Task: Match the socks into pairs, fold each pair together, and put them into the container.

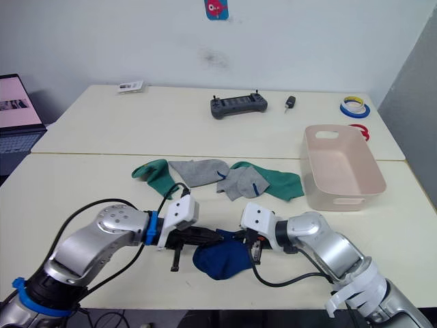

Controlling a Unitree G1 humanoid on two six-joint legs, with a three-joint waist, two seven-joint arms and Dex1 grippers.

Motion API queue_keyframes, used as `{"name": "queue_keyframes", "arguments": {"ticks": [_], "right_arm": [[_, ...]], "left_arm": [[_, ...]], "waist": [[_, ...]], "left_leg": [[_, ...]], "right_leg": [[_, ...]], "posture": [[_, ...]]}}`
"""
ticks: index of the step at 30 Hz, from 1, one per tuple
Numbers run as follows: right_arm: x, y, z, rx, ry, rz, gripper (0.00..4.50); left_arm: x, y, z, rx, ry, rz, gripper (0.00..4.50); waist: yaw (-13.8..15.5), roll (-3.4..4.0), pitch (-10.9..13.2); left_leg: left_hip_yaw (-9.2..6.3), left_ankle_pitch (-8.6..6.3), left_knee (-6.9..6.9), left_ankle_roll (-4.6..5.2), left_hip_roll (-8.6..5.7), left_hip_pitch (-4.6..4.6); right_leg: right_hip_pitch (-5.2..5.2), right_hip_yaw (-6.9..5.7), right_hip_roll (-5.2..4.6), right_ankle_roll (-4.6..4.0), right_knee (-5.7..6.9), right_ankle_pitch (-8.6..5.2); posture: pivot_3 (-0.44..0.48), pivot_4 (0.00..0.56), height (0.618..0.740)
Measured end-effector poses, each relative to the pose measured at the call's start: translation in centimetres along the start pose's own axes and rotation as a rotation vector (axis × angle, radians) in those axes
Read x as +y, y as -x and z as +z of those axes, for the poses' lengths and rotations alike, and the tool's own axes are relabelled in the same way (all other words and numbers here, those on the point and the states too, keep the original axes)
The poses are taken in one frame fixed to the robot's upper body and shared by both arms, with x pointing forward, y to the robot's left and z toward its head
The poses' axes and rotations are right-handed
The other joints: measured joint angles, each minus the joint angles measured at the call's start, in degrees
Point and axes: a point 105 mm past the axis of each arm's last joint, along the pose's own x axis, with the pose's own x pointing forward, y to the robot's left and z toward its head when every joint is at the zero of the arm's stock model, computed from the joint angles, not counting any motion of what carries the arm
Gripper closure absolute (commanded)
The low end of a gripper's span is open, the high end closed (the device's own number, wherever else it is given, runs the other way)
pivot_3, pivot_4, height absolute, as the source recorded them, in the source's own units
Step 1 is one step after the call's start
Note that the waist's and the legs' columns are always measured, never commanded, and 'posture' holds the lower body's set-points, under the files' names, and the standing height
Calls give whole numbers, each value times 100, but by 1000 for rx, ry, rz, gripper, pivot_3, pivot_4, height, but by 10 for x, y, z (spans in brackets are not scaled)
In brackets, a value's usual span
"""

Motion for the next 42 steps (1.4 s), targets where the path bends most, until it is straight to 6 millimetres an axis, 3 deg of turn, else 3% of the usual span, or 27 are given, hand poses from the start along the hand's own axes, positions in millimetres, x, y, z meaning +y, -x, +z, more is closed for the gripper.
{"name": "queue_keyframes", "arguments": {"ticks": [3,10,17,20,25,29,35,39,42], "right_arm": [[-3,2,-4,21,11,-12,4478],[-4,20,-10,0,2,-22,4478],[17,31,18,-117,59,69,4478],[23,26,17,-113,60,93,4478],[36,9,6,-59,77,143,4478],[43,1,-10,12,98,163,4478],[41,11,-19,41,157,153,4478],[37,21,-22,33,67,126,4478],[35,33,-24,28,-20,111,3897]], "left_arm": [[7,0,-17,50,-2,46,4500],[7,9,-20,25,-6,73,4500],[-9,30,22,-91,-81,2,4500],[-20,26,25,-92,-89,-42,4500],[-36,7,-5,-11,-53,-95,4500],[-33,3,-30,61,-74,-80,4500],[-31,4,-37,58,-117,-70,4500],[-31,4,-38,53,-110,-67,4500],[-32,4,-39,49,-111,-64,4500]], "waist": [[2,0,0],[-3,0,0],[0,0,0],[0,0,0],[-2,0,1],[7,0,0],[8,3,-5],[9,4,-6],[10,7,-8]], "left_leg": [[-2,0,0,0,1,0],[-1,0,0,0,2,1],[-3,0,0,0,1,1],[-1,0,1,0,1,2],[-2,0,0,0,1,1],[-1,0,2,0,0,3],[0,-1,1,1,1,14],[-1,-1,1,1,0,13],[-3,-1,1,1,1,13]], "right_leg": [[0,-2,-4,0,0,0],[1,-2,-11,0,2,0],[5,-4,-11,1,1,0],[5,-2,-10,1,1,0],[2,-1,-8,0,1,0],[3,-2,-9,0,1,0],[14,-2,-12,1,0,-1],[17,-2,-12,1,1,-1],[18,-3,-12,1,0,0]], "posture": [[0,150,740],[0,150,740],[0,150,740],[0,150,740],[0,150,740],[0,150,740],[0,150,740],[0,150,740],[0,150,740]]}}
